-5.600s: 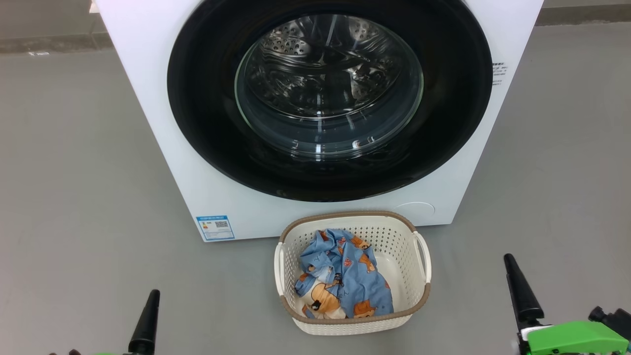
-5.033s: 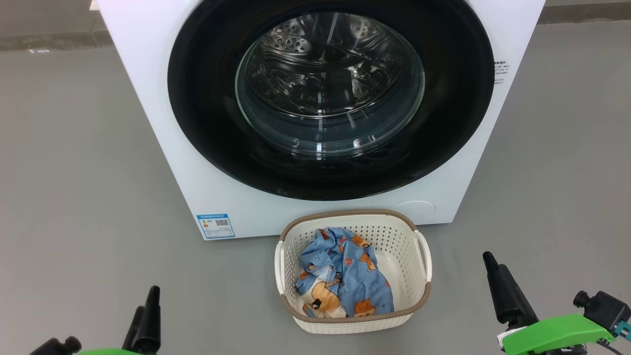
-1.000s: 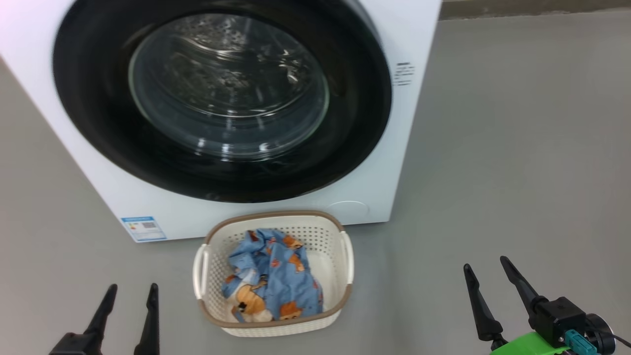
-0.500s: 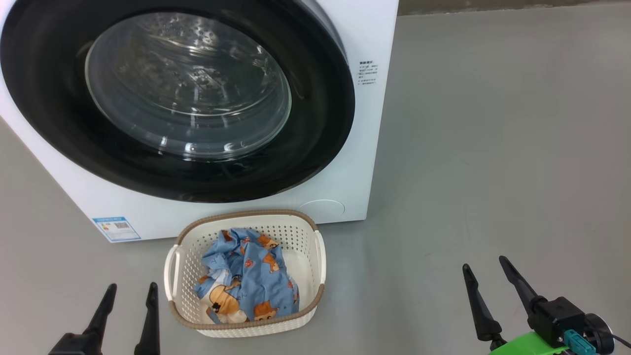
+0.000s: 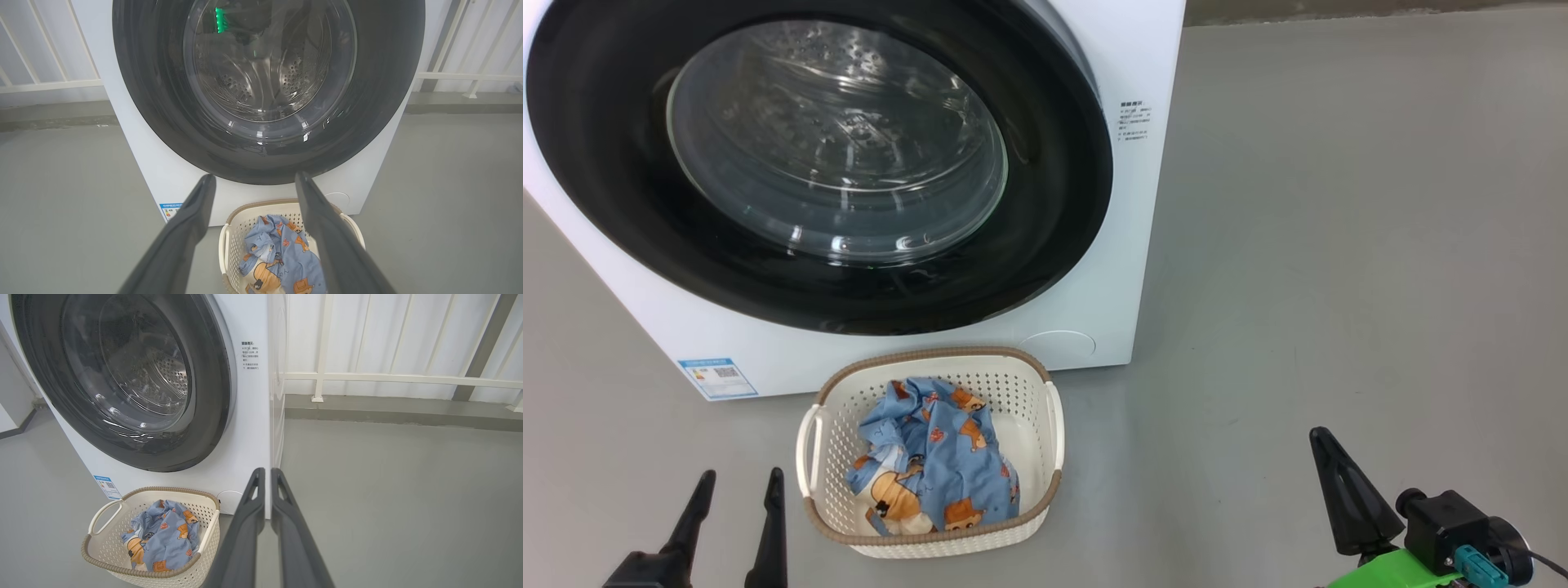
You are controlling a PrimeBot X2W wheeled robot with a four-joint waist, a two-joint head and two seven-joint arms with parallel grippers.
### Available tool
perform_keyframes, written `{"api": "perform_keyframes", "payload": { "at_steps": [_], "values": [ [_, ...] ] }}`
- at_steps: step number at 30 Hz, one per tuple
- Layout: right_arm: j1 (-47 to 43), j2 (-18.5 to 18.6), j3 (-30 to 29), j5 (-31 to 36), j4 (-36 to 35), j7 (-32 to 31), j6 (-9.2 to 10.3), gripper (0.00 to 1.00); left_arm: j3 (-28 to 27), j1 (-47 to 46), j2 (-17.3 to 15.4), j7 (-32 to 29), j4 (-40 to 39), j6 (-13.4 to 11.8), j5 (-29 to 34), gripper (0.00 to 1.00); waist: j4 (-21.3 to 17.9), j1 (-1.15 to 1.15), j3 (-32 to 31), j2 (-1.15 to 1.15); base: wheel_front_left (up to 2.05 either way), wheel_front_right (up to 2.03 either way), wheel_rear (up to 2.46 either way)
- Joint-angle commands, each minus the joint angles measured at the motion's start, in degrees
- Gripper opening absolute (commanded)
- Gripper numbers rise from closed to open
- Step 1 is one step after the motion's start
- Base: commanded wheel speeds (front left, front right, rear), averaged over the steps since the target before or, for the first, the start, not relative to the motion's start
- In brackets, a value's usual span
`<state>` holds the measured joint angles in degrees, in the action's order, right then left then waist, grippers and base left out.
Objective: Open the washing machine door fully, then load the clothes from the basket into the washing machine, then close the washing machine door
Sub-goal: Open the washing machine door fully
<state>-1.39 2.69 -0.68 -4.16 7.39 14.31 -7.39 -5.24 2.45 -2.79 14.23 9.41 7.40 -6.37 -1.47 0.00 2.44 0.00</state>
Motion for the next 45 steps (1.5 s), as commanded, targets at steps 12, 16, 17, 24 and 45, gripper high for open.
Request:
{"api": "perform_keyframes", "payload": {
  "at_steps": [12,16,17,24,45],
  "values": [
    [1.38,0.2,-0.81,-12.41,-1.4,0.69,-0.1,0.0,-2.12,-1.85,-0.71,0.77,-1.17,0.09,-0.61,1.0,0.19,0.0,0.3,0.0,0.0,0.0,0.0],
    [1.43,0.2,-1.77,-20.4,-0.23,0.69,-0.1,0.0,-2.25,-1.51,-0.8,0.77,-1.31,0.09,-0.73,1.0,0.23,0.0,0.28,0.0,0.0,0.0,0.0],
    [1.52,0.2,-2.13,-23.13,0.21,0.69,-0.1,0.0,-2.32,-1.35,-0.79,0.77,-1.45,0.09,-0.77,1.0,0.22,0.0,0.32,0.0,0.0,0.0,0.0],
    [2.09,0.2,-5.27,-44.64,4.06,0.69,-0.1,0.0,-2.05,-0.47,-0.59,0.77,-2.66,0.09,-1.25,1.0,0.71,0.0,0.88,0.0,0.0,0.0,0.0],
    [10.03,9.75,-16.13,-94.12,3.96,-11.1,-0.1,0.0,-1.1,-1.89,-4.35,0.77,-5.4,0.09,-3.41,1.0,2.36,0.0,11.6,0.0,0.0,0.0,0.0]
  ]
}}
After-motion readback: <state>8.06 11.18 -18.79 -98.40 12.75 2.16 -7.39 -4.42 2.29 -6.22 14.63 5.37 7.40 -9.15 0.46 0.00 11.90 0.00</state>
